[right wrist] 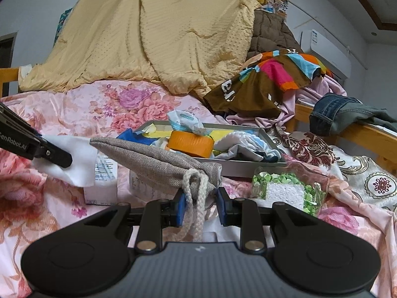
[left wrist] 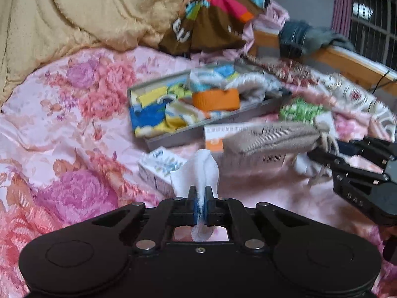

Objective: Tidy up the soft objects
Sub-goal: 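Lift and carry the white cloth and grey pouch with both tools over the tray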

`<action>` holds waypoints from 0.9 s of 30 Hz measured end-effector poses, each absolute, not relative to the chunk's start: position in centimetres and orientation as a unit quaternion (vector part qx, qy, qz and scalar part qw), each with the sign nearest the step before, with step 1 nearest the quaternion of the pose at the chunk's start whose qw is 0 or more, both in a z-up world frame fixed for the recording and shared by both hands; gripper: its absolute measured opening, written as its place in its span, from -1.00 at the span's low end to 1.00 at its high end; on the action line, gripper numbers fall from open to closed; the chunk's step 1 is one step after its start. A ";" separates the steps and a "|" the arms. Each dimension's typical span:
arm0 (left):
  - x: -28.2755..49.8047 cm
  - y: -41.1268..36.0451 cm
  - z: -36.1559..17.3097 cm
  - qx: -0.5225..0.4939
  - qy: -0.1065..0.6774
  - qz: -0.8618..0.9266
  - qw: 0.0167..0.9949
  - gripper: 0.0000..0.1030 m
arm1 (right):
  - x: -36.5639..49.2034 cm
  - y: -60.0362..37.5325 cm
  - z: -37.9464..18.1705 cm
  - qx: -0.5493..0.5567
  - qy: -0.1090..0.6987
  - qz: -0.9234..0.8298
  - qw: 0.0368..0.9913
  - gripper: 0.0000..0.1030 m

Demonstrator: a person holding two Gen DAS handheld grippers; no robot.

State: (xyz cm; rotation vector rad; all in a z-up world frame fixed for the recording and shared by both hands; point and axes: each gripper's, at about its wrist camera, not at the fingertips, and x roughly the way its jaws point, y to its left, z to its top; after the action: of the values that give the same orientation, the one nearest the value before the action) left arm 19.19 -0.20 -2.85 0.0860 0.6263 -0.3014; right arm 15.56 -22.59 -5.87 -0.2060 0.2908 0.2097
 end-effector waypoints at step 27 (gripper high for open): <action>24.2 0.7 -0.6 -0.041 0.259 -0.140 0.955 -0.92 | 19.4 -23.3 -4.5 -0.090 0.109 0.095 0.985 -0.56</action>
State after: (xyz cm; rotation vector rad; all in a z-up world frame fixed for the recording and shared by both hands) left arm 24.16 0.73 -0.60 -0.0835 0.5268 -0.2834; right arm 19.37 -23.35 -4.48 -0.1803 0.2199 0.1904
